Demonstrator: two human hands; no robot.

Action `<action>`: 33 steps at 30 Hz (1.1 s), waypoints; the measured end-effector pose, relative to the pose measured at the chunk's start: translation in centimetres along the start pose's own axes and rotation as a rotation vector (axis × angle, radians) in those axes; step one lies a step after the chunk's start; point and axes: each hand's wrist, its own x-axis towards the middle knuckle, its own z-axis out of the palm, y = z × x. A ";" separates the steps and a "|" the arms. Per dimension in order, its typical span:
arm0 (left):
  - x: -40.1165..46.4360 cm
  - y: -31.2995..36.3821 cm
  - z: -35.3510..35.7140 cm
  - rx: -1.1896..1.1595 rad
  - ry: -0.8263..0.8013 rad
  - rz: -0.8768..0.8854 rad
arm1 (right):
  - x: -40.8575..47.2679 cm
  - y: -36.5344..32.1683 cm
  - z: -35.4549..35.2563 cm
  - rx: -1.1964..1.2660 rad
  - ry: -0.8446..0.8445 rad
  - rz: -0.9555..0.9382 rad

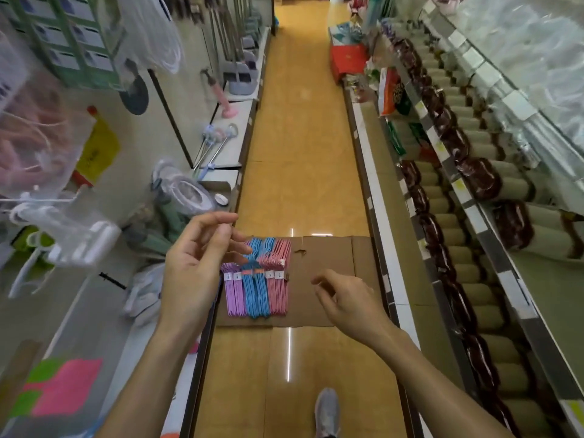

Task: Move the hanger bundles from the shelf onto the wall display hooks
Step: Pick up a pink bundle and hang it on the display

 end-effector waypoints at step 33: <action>18.9 -77.0 4.6 0.724 -0.250 -0.158 | 32.3 43.2 55.9 0.247 -0.341 0.341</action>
